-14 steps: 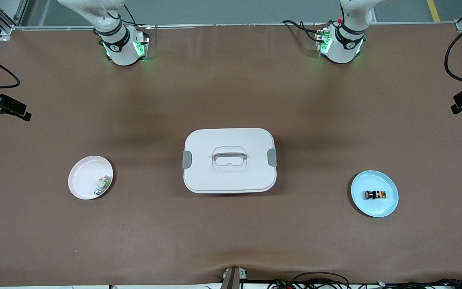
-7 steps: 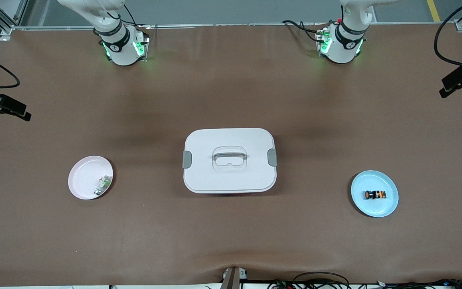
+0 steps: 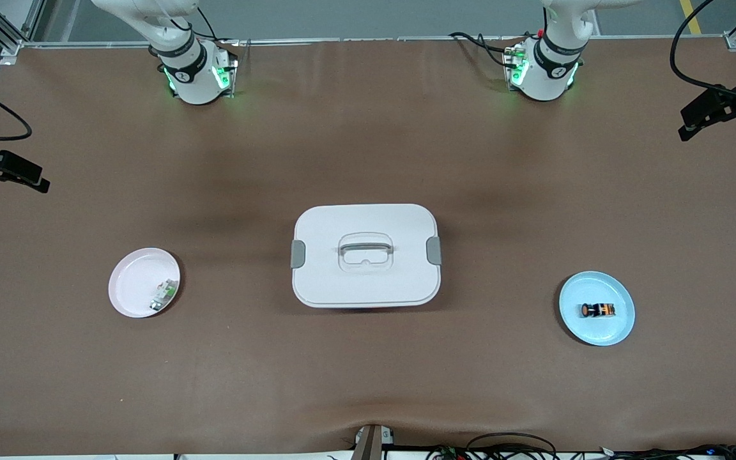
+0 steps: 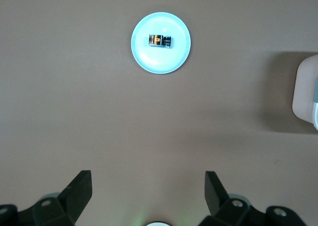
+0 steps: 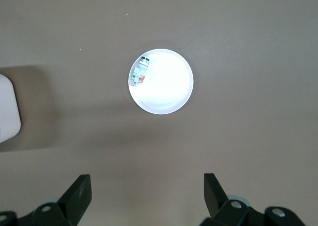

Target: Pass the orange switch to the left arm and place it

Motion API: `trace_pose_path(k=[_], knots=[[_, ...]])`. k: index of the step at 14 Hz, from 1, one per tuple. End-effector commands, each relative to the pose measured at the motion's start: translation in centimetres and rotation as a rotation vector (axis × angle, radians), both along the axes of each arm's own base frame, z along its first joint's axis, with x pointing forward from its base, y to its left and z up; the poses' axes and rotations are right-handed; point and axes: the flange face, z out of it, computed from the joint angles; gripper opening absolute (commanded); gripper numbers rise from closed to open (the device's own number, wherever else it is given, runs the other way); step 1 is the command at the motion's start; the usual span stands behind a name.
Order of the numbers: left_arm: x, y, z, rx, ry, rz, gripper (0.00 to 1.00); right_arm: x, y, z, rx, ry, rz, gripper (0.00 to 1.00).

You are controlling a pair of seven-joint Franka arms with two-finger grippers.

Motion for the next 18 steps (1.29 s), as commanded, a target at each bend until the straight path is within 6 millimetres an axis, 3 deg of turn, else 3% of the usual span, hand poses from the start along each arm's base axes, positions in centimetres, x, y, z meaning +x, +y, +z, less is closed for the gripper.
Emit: trace_pose_path(k=[1,8,18], knots=[[-1.1,-0.8,0.3,-0.014,0.008,-0.021,1.00,0.0,-0.2,0.4,-0.014,0.003,-0.004,1.00],[-0.7,-2.9,-0.3,-0.012,0.013,-0.071,1.00,0.0,-0.1,0.4,-0.012,0.003,-0.004,1.00],[1.4,-2.4,-0.3,-0.019,0.007,-0.062,1.00,0.0,-0.1,0.4,-0.012,0.003,-0.004,1.00]])
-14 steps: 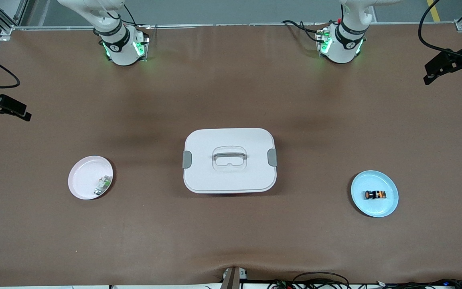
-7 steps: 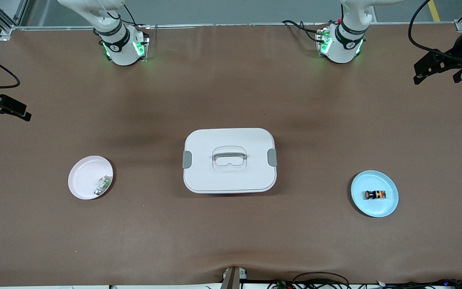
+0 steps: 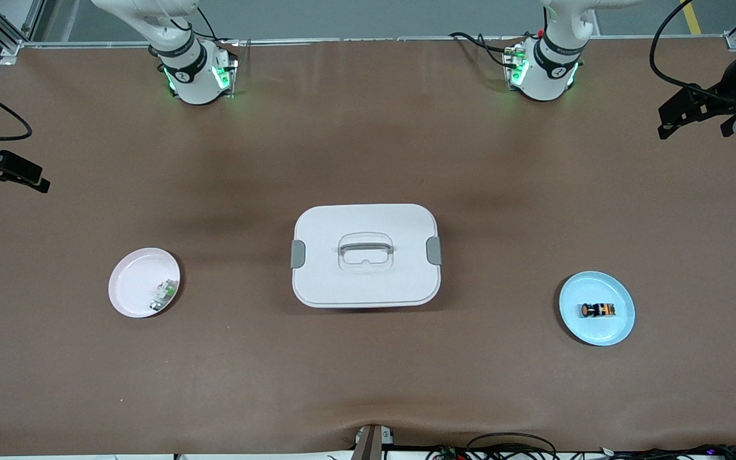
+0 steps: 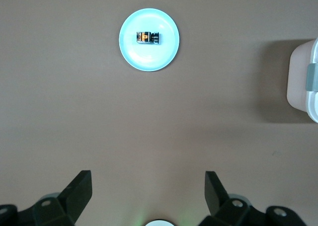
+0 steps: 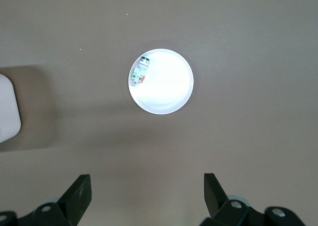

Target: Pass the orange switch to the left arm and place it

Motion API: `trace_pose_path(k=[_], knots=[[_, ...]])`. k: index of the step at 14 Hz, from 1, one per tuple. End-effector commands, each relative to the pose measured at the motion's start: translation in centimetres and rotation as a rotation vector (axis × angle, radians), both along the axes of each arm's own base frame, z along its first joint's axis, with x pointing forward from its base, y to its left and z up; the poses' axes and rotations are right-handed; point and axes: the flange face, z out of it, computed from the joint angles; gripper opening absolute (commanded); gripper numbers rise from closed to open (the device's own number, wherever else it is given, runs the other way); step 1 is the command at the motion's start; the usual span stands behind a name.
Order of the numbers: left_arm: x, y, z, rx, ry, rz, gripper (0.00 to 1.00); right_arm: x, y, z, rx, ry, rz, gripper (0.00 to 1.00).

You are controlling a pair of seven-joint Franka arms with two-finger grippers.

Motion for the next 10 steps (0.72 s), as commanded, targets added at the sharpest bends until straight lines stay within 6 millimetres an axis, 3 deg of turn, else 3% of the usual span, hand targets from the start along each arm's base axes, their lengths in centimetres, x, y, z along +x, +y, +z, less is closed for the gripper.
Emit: trace_pose_path(k=[1,10], knots=[[0.90,0.08,0.71,-0.020,-0.010,-0.005,1.00,0.04,-0.15,0.43,-0.013,0.003,-0.004,1.00],[0.61,0.47,1.18,-0.023,-0.009,0.001,1.00,0.04,-0.15,0.43,-0.013,0.003,-0.004,1.00]])
